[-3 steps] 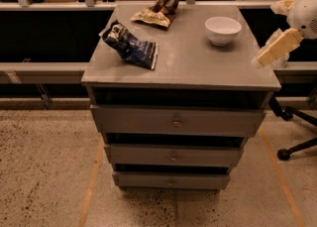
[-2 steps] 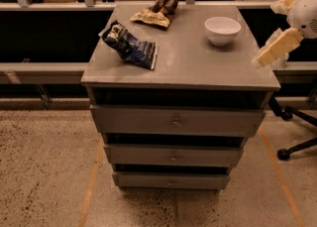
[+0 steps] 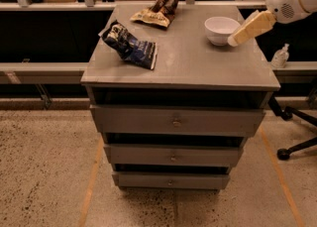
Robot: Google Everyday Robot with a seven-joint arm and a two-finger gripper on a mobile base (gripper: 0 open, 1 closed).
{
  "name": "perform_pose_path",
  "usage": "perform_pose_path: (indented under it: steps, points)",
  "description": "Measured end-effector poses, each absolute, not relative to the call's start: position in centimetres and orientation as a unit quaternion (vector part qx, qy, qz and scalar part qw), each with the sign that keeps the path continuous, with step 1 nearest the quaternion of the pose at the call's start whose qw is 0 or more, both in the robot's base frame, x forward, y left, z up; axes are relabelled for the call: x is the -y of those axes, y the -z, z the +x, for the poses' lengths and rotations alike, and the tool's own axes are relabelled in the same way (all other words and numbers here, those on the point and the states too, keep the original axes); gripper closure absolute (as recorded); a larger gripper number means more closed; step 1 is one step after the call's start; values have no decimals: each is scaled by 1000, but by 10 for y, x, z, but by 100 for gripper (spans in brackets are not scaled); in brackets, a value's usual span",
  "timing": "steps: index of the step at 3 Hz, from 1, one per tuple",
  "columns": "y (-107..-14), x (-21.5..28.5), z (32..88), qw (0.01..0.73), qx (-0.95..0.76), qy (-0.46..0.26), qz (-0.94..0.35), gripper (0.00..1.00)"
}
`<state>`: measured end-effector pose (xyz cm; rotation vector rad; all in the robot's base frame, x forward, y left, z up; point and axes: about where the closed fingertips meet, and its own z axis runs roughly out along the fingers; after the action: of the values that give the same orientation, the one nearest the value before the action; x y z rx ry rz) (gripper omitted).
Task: Move white bowl near blue chip bag
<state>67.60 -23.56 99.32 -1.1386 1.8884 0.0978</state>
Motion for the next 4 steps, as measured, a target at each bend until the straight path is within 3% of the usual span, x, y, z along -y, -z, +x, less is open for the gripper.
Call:
perform_pose_path:
  steps: [2, 4]
  points:
    - [-970, 236, 750, 505, -779, -78, -363, 0]
    - [-924, 235, 811, 485, -795, -78, -355, 0]
